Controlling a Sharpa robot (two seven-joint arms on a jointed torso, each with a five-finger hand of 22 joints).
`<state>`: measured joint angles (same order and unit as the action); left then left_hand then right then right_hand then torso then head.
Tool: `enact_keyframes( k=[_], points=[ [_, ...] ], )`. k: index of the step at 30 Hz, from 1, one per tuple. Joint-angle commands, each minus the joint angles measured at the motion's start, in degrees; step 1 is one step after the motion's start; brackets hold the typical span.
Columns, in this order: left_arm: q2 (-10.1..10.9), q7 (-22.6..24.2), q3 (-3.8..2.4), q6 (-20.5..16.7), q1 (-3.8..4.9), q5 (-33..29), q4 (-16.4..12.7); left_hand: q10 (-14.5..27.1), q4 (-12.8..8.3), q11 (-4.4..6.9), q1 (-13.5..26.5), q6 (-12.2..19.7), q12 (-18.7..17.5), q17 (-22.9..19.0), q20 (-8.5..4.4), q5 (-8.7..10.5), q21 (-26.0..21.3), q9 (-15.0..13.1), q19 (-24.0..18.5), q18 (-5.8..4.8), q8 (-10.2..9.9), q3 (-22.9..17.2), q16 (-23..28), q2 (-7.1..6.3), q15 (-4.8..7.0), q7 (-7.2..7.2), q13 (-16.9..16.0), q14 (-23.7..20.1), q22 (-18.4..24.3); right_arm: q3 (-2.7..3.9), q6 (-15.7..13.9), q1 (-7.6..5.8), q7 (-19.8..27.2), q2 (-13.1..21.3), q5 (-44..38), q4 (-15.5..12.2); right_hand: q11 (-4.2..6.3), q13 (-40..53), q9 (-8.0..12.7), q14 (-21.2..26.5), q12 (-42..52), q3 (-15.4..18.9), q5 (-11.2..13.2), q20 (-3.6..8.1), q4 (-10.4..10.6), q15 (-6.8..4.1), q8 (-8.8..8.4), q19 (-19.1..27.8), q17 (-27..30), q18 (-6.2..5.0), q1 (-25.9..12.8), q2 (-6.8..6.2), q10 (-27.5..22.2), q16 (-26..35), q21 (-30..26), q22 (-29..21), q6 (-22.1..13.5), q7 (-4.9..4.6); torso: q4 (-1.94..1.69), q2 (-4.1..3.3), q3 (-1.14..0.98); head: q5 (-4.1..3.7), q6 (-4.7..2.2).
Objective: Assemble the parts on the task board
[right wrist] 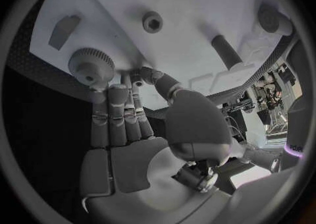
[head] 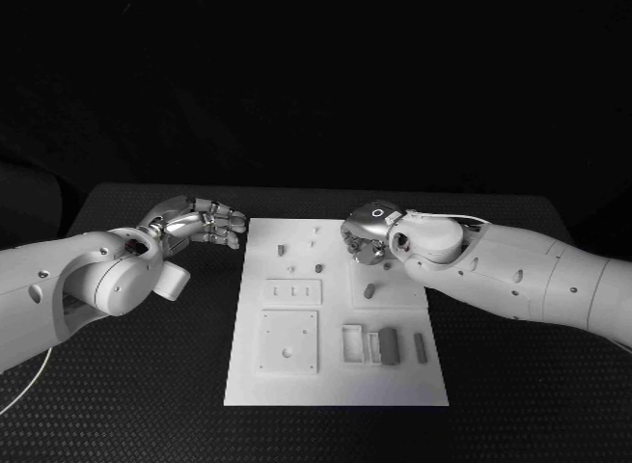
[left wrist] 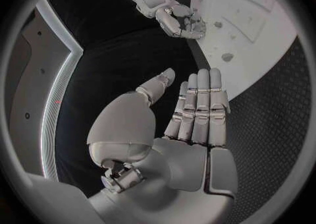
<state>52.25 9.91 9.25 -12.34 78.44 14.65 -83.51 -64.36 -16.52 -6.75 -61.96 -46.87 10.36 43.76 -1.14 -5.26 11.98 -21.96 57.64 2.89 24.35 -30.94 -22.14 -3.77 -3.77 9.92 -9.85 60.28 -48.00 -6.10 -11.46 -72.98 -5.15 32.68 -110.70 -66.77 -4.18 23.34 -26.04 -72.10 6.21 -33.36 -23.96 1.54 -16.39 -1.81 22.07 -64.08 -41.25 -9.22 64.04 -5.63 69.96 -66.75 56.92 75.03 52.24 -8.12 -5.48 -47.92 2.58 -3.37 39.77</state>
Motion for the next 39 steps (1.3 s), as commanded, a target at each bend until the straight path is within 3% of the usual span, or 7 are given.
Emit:
enact_keyframes(
  k=[1, 11, 16, 22, 27, 30, 39],
  points=[
    [-0.1, 0.2, -0.05, 0.8, 0.08, -0.3, -0.1, -0.1, -0.1, -0.46, -0.1, 0.0, -0.3, 0.1, -0.23, 0.18, -0.4, -0.1, 0.0, 0.21, -0.2, 0.3, 0.2, -0.33, -0.11, 0.37, -0.1, 0.4, 0.1, -0.08, -0.9, 0.12, 0.1, -0.1, -0.2, -0.2, 0.17, 0.3, -0.2, 0.0, 0.5, 0.2, -0.2, 0.38, -0.1, -0.51, 0.52, 0.0, 0.1, -5.78, 0.1, 0.71, 0.7, -0.2, 0.4, 1.0, 0.6, -0.03, 0.03, 0.00, -0.03, -0.05, -0.01],
    [0.0, 0.1, -0.05, 0.8, 0.08, -0.3, 0.1, -0.2, -0.1, -0.46, -0.1, 0.0, -0.3, 0.2, -0.28, 0.17, -0.4, -0.1, 0.1, 0.16, -0.2, 0.3, 0.3, -0.31, -0.10, 0.36, -0.1, 0.4, 0.1, 0.08, -2.6, 0.10, -1.7, 0.3, -0.7, -2.2, 0.50, 0.8, -0.4, 0.0, 0.5, 0.5, -0.2, 0.40, 0.0, -0.83, 0.68, -0.1, 0.3, -5.78, -0.7, 0.57, 1.5, -0.3, 0.5, 0.9, 1.5, 0.23, -0.07, 0.03, 0.01, -0.09, -0.18],
    [0.0, 0.1, -0.05, 0.8, 0.08, -0.3, 0.5, -0.2, -0.1, -0.46, -0.1, 0.0, -0.4, 0.2, -0.30, 0.16, -0.4, -0.1, 0.1, 0.15, -0.2, 0.3, 0.3, -0.31, -0.09, 0.36, -0.1, 0.4, 0.1, 1.67, -3.0, -0.10, -3.1, 0.1, -1.6, -3.0, 0.67, 1.1, -0.6, -0.1, 0.7, 0.5, -0.2, 0.42, 0.1, -0.98, 0.86, -0.2, 0.5, -5.78, -1.0, 0.57, 2.0, -0.3, 0.5, 0.9, 2.0, 0.43, -0.02, 0.03, 0.01, -0.03, -0.29],
    [-0.1, 0.0, -0.05, 0.7, 0.08, -0.3, 0.5, -0.2, -0.1, -0.45, -0.3, -0.1, -0.4, 0.3, -0.36, 0.12, -0.5, -0.1, 0.1, 0.10, -0.3, 0.2, 0.4, -0.27, -0.08, 0.35, -0.2, 0.5, 0.1, 2.70, -5.2, -0.85, -5.2, -0.3, -2.8, -3.5, 0.74, 1.4, -0.7, -0.3, 0.6, 0.6, -0.2, 0.42, 0.4, -1.06, 0.84, -0.3, 0.6, -5.78, -1.6, 0.53, 2.2, -0.3, 0.6, 0.9, 2.2, 0.51, 0.04, 0.06, 0.05, 0.09, -0.70],
    [-0.1, -0.1, -0.05, 0.7, 0.08, -0.4, 0.5, -0.2, -0.1, -0.47, -0.1, -0.1, -0.5, 0.3, -0.38, 0.15, -0.5, -0.1, 0.1, 0.03, -0.3, 0.3, 0.4, -0.29, -0.08, 0.37, -0.2, 0.5, 0.1, 2.79, -5.2, -1.12, -6.2, -1.2, -3.5, -3.3, 0.76, 1.5, -0.7, -0.3, 0.6, 0.7, -0.2, 0.43, 0.4, -1.08, 0.83, -0.4, 0.6, -5.78, -1.8, 0.32, 2.2, -0.3, 0.6, 0.9, 2.3, 0.54, 0.11, 0.03, 0.03, 0.15, -0.93],
    [-0.1, -0.1, -0.05, 0.7, 0.08, -0.4, 0.5, -0.2, -0.1, -0.47, -0.1, -0.1, -0.5, 0.3, -0.39, 0.15, -0.5, -0.1, 0.1, 0.02, -0.3, 0.3, 0.5, -0.29, -0.08, 0.37, -0.2, 0.5, 0.1, 2.80, -5.1, -1.27, -6.4, -2.5, -3.5, -2.2, 0.76, 1.5, -0.7, -0.3, 0.6, 0.7, -0.2, 0.44, 0.4, -1.08, 0.81, -0.4, 0.6, -5.78, -1.9, 0.25, 2.2, -0.3, 0.6, 0.9, 2.3, 0.55, -0.03, -0.03, -0.03, 0.12, -1.06],
    [-0.8, -0.1, -0.05, 1.0, 0.08, -0.4, 0.4, -0.2, -0.1, -0.48, -0.1, -0.1, -0.5, 0.4, -0.42, 0.14, -0.5, -0.1, 0.2, -0.02, -0.4, 0.3, 0.5, -0.27, -0.08, 0.38, -0.2, 0.5, 0.1, 2.76, -4.7, -1.26, -6.4, -6.7, -4.7, 1.3, 0.77, 1.6, -0.8, -0.3, 0.5, 0.6, -0.2, 0.45, 0.5, -1.09, 0.75, -0.4, 0.7, -5.78, -1.9, 0.23, 2.2, -0.3, 0.6, 0.9, 2.2, 0.55, -0.19, -0.04, 0.05, 0.12, -1.33]
  ],
)
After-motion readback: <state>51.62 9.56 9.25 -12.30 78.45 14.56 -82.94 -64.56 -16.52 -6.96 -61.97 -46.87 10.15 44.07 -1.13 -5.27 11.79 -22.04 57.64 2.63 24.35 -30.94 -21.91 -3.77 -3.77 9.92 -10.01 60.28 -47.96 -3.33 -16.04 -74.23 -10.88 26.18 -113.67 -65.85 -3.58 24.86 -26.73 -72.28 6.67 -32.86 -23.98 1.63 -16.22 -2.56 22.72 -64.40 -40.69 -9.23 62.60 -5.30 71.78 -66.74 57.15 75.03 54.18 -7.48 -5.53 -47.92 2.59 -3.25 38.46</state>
